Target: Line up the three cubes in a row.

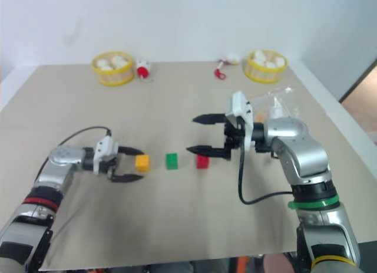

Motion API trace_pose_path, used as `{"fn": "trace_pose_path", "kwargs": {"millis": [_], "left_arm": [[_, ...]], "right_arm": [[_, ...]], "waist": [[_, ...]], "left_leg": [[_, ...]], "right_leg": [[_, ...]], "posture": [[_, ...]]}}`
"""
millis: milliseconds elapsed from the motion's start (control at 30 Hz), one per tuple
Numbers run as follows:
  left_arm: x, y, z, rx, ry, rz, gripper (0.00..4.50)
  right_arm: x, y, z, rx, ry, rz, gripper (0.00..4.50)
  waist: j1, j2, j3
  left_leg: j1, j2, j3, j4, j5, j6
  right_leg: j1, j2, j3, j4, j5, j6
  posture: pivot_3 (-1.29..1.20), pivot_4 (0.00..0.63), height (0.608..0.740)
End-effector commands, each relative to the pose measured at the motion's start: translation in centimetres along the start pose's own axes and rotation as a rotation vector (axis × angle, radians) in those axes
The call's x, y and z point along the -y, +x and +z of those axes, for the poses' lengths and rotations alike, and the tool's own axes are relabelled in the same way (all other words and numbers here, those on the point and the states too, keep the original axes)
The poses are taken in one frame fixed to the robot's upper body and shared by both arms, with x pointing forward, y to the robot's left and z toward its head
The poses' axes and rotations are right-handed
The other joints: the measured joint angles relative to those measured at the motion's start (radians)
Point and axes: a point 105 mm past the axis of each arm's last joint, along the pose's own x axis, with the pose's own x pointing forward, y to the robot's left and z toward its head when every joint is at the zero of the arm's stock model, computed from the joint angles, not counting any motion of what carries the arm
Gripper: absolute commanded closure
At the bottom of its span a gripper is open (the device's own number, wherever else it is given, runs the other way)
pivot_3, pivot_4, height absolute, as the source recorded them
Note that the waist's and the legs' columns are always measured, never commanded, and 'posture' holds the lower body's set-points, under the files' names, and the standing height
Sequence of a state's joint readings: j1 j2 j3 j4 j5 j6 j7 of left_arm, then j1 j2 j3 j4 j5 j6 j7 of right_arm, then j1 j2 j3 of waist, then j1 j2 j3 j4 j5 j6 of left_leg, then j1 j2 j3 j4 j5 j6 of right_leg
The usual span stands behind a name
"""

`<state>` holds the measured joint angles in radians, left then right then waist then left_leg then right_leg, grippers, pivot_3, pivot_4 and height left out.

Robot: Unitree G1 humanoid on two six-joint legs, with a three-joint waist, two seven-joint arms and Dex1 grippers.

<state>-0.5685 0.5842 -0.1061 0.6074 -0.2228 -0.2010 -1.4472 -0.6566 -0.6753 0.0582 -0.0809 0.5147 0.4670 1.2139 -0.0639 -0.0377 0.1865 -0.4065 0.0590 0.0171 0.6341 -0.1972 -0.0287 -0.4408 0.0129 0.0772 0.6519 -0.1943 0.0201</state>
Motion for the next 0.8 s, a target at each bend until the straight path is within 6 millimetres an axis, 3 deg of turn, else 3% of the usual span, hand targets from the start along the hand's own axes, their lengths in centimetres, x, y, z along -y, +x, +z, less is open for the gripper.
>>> {"fn": "trace_pose_path", "kwargs": {"millis": [33,167,300,433,567,633,800], "left_arm": [[0.9,-3.3,-1.8,-0.125,-0.05,0.023,0.02],[1.4,-6.1,-1.5,-0.148,-0.102,0.102,0.02],[3.5,-9.4,-1.1,-0.187,-0.188,0.164,0.02],[4.4,-11.8,-0.9,-0.207,-0.175,0.344,0.02],[2.7,-13.0,0.9,-0.033,-0.16,0.696,0.02],[1.2,-14.4,1.9,0.082,-0.173,0.954,0.02],[0.2,-17.4,2.9,0.312,-0.271,1.386,0.02]], "right_arm": [[0.8,-0.8,1.6,0.025,-0.064,-0.027,0.0],[1.3,-1.1,1.7,0.02,-0.077,-0.035,0.0],[2.3,-1.6,1.9,0.009,-0.1,-0.058,0.0],[3.4,-2.2,1.8,0.002,-0.109,-0.098,0.0],[5.0,-2.4,0.2,-0.007,-0.078,-0.222,0.0],[6.0,-2.3,-1.1,0.015,-0.014,-0.34,0.0],[6.3,-2.8,-4.3,0.038,0.077,-0.543,0.0]], "waist": [[-0.015,0.0,0.0],[-0.038,0.0,0.0],[-0.047,-0.001,0.001],[-0.046,-0.001,0.001],[-0.036,-0.002,0.001],[-0.033,-0.003,0.001],[-0.026,-0.007,0.001]], "left_leg": [[0.0,0.0,0.0,-0.001,0.0,0.0],[0.004,0.004,0.0,-0.003,-0.003,0.005],[0.008,0.006,0.0,-0.009,-0.003,0.005],[0.014,0.006,0.0,-0.016,-0.003,0.005],[0.013,0.007,0.0,-0.016,-0.003,0.005],[0.012,0.006,0.0,-0.015,-0.003,0.005],[0.011,0.004,0.0,-0.013,-0.003,0.004]], "right_leg": [[0.0,0.0,0.0,0.0,0.0,0.0],[-0.001,0.005,0.0,0.003,-0.001,-0.003],[-0.004,0.007,0.0,0.012,-0.007,-0.01],[-0.003,0.007,-0.001,0.014,-0.012,-0.015],[-0.003,0.005,-0.003,0.014,-0.016,-0.02],[-0.002,0.004,-0.003,0.014,-0.015,-0.018],[-0.001,0.003,-0.002,0.013,-0.011,-0.011]], "posture": [[0.0,0.15,0.74],[0.0,0.15,0.74],[0.0,0.15,0.74],[0.0,0.15,0.74],[0.0,0.15,0.74],[0.0,0.15,0.74],[0.0,0.15,0.74]]}}
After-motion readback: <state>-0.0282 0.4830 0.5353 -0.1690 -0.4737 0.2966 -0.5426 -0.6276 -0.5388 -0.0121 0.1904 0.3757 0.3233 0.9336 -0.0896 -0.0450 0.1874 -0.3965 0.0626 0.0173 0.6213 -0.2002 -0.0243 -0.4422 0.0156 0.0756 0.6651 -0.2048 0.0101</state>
